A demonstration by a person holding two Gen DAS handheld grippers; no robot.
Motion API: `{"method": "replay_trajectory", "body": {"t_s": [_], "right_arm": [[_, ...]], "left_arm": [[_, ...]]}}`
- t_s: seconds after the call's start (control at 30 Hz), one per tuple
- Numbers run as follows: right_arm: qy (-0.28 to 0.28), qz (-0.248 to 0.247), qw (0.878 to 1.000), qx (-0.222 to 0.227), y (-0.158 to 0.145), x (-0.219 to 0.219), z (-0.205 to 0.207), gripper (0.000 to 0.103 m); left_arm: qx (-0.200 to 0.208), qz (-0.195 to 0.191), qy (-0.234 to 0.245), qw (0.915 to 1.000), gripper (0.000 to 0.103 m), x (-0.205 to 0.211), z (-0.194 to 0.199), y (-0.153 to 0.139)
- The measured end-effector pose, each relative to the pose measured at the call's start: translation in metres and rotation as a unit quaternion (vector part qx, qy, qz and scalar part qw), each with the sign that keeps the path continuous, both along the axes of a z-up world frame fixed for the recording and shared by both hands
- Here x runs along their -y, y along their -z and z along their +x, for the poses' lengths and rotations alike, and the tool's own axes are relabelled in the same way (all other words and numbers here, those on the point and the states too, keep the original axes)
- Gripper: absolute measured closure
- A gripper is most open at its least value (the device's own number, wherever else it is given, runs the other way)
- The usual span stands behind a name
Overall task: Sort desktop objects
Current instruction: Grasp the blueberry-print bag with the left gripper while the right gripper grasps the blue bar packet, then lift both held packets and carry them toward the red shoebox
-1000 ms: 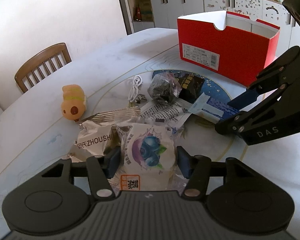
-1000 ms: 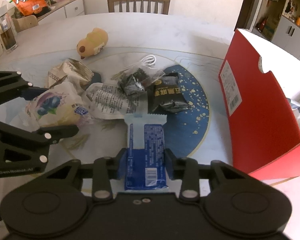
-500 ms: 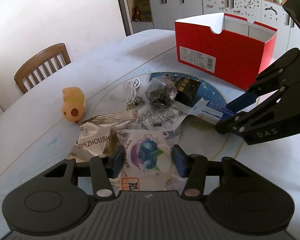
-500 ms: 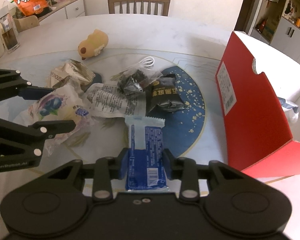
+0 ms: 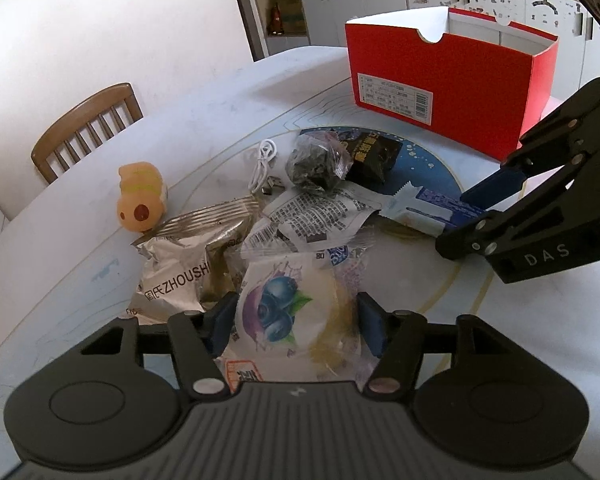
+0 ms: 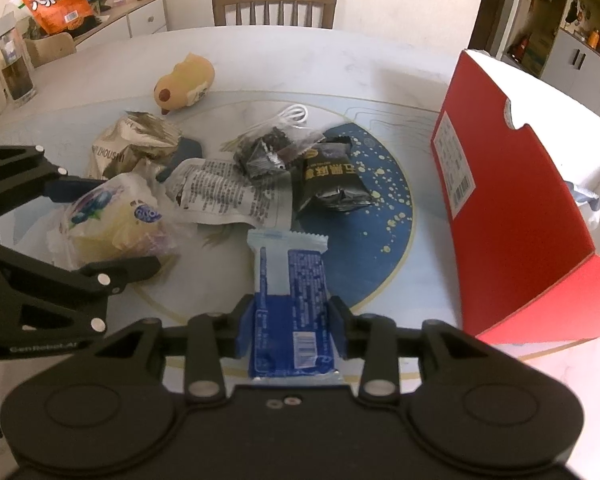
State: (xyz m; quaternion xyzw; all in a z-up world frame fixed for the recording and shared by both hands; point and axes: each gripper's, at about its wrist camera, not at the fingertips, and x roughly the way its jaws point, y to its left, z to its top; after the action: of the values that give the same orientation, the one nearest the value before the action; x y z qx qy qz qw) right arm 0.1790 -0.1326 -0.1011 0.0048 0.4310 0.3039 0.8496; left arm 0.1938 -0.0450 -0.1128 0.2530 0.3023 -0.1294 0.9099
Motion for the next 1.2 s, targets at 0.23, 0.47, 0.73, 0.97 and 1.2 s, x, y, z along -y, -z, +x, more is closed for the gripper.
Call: {"method": "replay_trajectory", "body": {"t_s": [0.23,0.47,0.73,0.97,1.2], "right_arm": [[-0.001,0.000,1.000,0.001,0.001,-0.001,0.001,0.068],[0.004,0.006,1.000,0.008,-0.011,0.005,-0.002,0.068],[0.015,0.020,0.999,0.021,-0.037,0.018,-0.010,0.068],[0.034,0.034,0.998,0.032,-0.062,0.034,-0.025,0.068],[0.053,0.041,0.997,0.041,-0.082,0.052,-0.038,0.068]], "left_arm": [[0.001,-0.006,-0.006,1.0000,0.049,0.001,-0.002,-0.006],[0.012,-0.008,-0.003,0.9999,0.049,0.004,-0.011,-0.022],[0.031,-0.018,0.011,0.9993,0.049,0.008,-0.026,-0.051],[0.042,-0.027,0.029,0.9983,0.049,0.013,-0.043,-0.075],[0.062,-0.016,0.059,0.9962,0.049,0.023,-0.061,-0.092]]}}
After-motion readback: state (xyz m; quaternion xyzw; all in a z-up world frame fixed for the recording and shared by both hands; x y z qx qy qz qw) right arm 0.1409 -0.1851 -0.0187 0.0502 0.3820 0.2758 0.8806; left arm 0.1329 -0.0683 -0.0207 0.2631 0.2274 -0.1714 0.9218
